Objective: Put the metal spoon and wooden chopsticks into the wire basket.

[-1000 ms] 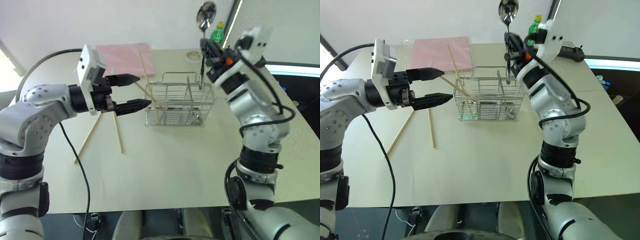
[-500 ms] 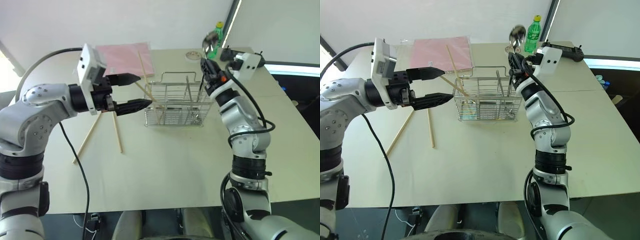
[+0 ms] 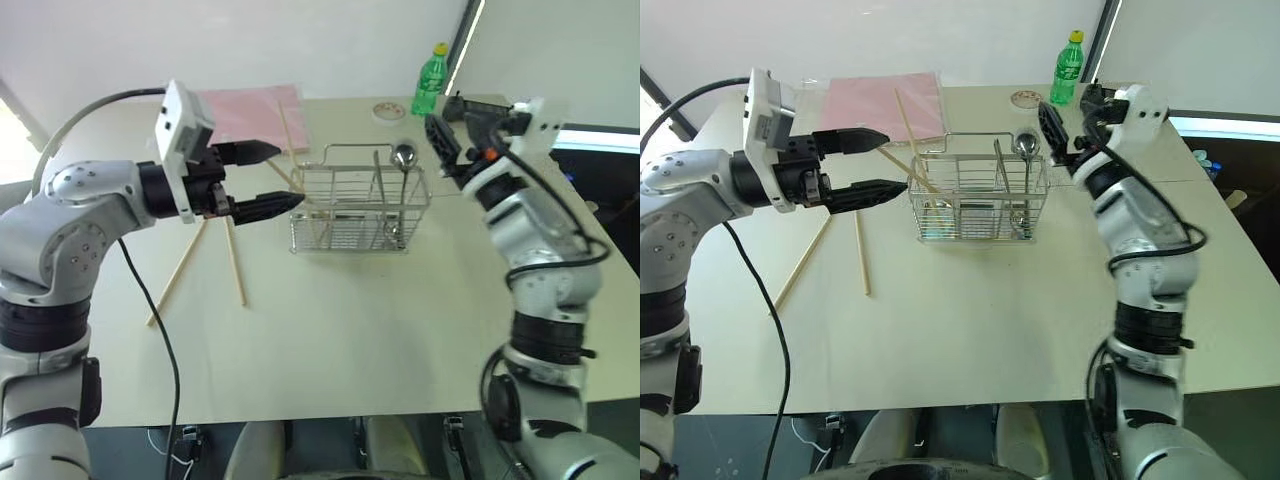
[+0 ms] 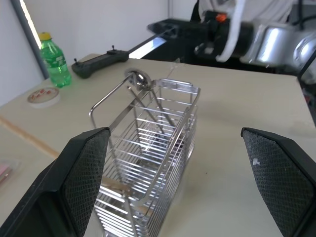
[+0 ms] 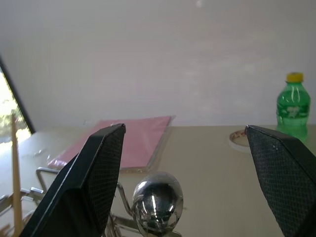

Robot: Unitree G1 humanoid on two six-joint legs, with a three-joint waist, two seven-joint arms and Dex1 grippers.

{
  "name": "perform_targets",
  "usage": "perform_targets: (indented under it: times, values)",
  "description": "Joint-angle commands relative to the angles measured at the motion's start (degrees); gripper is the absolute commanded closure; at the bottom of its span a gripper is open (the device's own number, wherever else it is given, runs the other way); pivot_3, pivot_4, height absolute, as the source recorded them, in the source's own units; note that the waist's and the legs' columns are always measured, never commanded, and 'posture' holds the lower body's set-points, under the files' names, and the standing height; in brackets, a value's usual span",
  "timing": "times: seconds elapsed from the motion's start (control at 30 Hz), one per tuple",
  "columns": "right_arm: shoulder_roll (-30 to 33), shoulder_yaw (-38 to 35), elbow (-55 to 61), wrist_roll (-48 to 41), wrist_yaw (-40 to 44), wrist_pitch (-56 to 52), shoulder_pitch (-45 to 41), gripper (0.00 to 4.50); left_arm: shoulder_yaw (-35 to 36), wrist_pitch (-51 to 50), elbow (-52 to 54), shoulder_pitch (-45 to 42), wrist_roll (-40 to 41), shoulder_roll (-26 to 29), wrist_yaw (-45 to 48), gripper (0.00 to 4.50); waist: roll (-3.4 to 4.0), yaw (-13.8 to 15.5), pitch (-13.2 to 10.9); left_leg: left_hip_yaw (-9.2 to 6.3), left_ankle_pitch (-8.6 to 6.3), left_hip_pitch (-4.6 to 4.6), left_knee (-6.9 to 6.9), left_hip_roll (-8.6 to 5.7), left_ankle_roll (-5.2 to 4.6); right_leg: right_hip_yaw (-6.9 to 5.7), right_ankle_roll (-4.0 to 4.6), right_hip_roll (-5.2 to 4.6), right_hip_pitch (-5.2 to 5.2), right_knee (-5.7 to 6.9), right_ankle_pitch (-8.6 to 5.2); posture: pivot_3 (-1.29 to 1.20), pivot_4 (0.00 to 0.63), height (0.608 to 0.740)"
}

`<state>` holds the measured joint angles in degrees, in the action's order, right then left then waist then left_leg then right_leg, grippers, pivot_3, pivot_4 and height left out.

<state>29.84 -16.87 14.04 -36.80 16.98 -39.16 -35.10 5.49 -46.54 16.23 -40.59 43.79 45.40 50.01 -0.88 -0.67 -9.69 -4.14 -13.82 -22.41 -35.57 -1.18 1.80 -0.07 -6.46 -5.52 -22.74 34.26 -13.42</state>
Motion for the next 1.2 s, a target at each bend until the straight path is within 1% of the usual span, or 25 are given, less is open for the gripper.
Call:
perform_targets:
  times: [0.03,0.1,0.2,0.27,0.33,0.4,0.53,0.6,0.73,0.83,1.0,1.1,1.2]
  values:
    - [9.68,-3.52,6.26,-8.51,10.19,-6.83,-1.01,0.56,3.0,1.81,-0.79,-0.12,-1.55,2.25,0.47,0.0,-0.02,-0.05,0.01,0.0,-0.01,0.01,0.02,0.01,-0.02,-0.01,0.0,0.0,0.02,-0.01,0.0,0.0,0.15,0.721]
    - [16.57,-5.11,8.07,-13.01,16.84,-10.13,-0.02,0.56,3.74,2.47,-1.97,0.47,-2.76,3.44,0.38,0.0,-0.01,-0.26,0.0,0.0,-0.03,0.04,0.06,0.02,-0.04,-0.02,-0.01,0.0,0.03,-0.04,-0.01,0.0,0.15,0.721]
    - [24.62,-7.21,11.62,-18.81,25.49,-13.69,2.96,0.56,5.3,2.82,-3.99,1.76,-4.13,5.41,0.4,0.0,-0.03,-0.26,-0.01,0.02,-0.03,0.05,0.09,0.06,-0.06,-0.03,-0.01,0.01,0.01,-0.06,-0.02,0.0,0.15,0.721]
    - [27.63,-8.39,13.87,-21.9,29.13,-14.89,5.43,0.56,5.86,3.61,-5.58,2.77,-5.49,6.74,0.82,0.0,-0.06,-0.14,0.0,0.02,-0.03,0.06,0.12,0.07,-0.06,-0.03,-0.01,0.01,0.02,-0.08,-0.02,0.0,0.15,0.721]
    - [29.14,-9.06,16.21,-24.1,30.89,-15.68,8.23,0.56,5.88,4.53,-8.12,3.62,-7.37,7.94,0.9,0.0,-0.07,-0.05,0.01,0.03,-0.03,0.06,0.11,0.08,-0.06,-0.04,-0.01,0.01,0.03,-0.1,-0.02,0.0,0.15,0.721]
    - [29.26,-9.18,18.44,-25.45,30.98,-15.83,10.51,0.56,5.41,5.57,-10.83,4.17,-9.68,8.74,0.7,0.0,-0.08,0.03,0.01,0.08,-0.03,0.06,0.06,0.08,-0.05,-0.03,0.01,-0.02,0.05,-0.15,-0.03,0.0,0.15,0.721]
    - [26.03,-7.81,22.51,-27.38,26.25,-14.94,13.75,0.56,1.45,5.7,-18.74,3.94,-17.08,8.95,-2.82,0.0,-0.12,0.1,0.02,0.1,-0.04,0.02,-0.08,0.09,-0.04,-0.02,0.02,-0.07,0.06,-0.15,-0.03,0.0,0.15,0.721]
    - [25.14,-7.16,23.68,-27.22,24.41,-14.55,14.93,0.56,-1.06,4.89,-21.8,3.12,-20.7,7.96,-5.41,0.0,-0.17,0.19,0.04,0.1,-0.04,0.02,-0.09,0.09,-0.04,-0.02,0.02,-0.08,0.07,-0.15,-0.03,0.0,0.15,0.721]
    - [24.6,-7.06,24.69,-28.13,21.75,-14.33,16.49,0.56,-4.62,0.51,-25.08,1.5,-23.42,4.97,-7.79,0.0,-0.25,0.71,0.02,0.08,-0.04,-0.05,-0.08,0.09,-0.04,-0.02,0.02,-0.12,0.03,-0.18,-0.02,0.0,0.15,0.721]
    - [24.56,-7.1,25.12,-28.69,20.5,-14.04,17.39,0.56,-7.42,-0.26,-27.87,0.23,-25.94,2.84,-8.32,0.0,-0.27,1.18,0.02,0.09,-0.04,-0.1,-0.07,0.07,-0.04,-0.02,0.01,-0.13,-0.02,-0.21,-0.02,0.0,0.15,0.721]
    - [24.15,-6.92,26.53,-30.45,17.34,-13.73,18.11,0.56,-11.13,3.61,-35.78,-2.76,-30.67,-0.06,-7.38,0.0,-0.28,1.4,0.02,0.08,-0.04,-0.09,-0.04,0.06,-0.04,-0.03,0.01,-0.12,-0.04,-0.18,-0.02,0.0,0.15,0.721]
    - [23.26,-7.99,28.77,-32.29,13.87,-13.4,20.02,0.56,-11.7,6.94,-45.01,-5.98,-33.46,-1.79,-7.83,0.0,-0.32,1.41,0.03,0.08,-0.04,-0.08,-0.04,0.07,-0.04,-0.03,0.02,-0.13,-0.03,-0.19,-0.02,0.0,0.15,0.721]
    - [22.83,-9.16,30.59,-33.86,11.34,-12.91,22.27,0.56,-12.19,9.58,-51.65,-8.47,-35.61,-3.24,-7.54,0.0,-0.34,1.4,0.03,0.06,-0.04,-0.09,-0.04,0.07,-0.04,-0.04,0.02,-0.12,-0.04,-0.19,-0.02,0.0,0.15,0.721]
